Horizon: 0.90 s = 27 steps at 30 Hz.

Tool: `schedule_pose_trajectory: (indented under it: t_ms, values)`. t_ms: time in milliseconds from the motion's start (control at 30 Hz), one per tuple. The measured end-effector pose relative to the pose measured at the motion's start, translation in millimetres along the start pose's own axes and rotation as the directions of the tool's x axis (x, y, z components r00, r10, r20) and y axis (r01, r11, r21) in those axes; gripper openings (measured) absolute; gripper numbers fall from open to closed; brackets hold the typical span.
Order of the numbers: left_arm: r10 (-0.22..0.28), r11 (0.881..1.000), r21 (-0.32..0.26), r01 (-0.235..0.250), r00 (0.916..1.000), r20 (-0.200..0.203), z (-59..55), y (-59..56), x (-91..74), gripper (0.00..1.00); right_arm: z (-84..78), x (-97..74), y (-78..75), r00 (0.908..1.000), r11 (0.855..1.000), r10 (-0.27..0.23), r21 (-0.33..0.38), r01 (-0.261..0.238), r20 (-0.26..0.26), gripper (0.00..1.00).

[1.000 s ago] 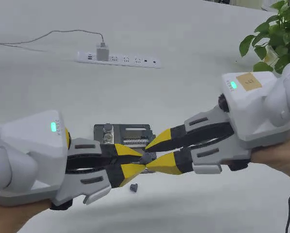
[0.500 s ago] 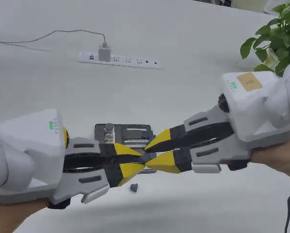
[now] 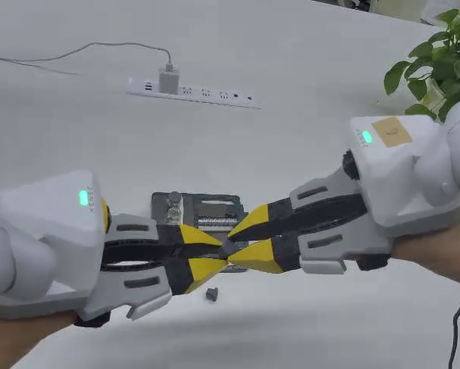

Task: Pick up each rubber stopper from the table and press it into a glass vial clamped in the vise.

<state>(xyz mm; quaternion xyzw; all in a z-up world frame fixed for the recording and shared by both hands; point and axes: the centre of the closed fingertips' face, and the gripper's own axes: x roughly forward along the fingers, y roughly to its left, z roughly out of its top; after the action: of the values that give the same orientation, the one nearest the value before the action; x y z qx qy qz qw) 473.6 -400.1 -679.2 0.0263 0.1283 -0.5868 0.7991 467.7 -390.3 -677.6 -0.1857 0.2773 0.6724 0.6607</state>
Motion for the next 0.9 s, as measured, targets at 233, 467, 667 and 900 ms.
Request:
schedule_pose_trajectory:
  t_ms: [233,467,667,900]
  values:
    - [0.022,1.000,0.006,-0.022,0.9997,0.007,-2.4,3.9,-2.9,0.14,-0.3,4.0,-1.1,0.9999,1.000,0.013,0.007,-0.013,-0.011,0.07]
    - [0.063,0.998,-0.002,-0.063,0.9980,-0.006,-14.0,12.8,-14.4,0.23,7.2,3.9,-14.6,0.9999,1.000,-0.010,0.016,0.010,-0.010,0.07]
    - [0.103,0.995,0.005,-0.103,0.9944,-0.024,-26.0,21.4,-25.4,0.35,12.9,9.6,-27.2,0.9984,0.998,-0.049,0.027,0.050,-0.026,0.07]
    - [0.143,0.990,0.006,-0.143,0.9886,-0.045,-44.3,31.2,-39.1,0.50,17.1,21.0,-44.7,0.9939,0.996,-0.083,0.022,0.085,-0.072,0.07]
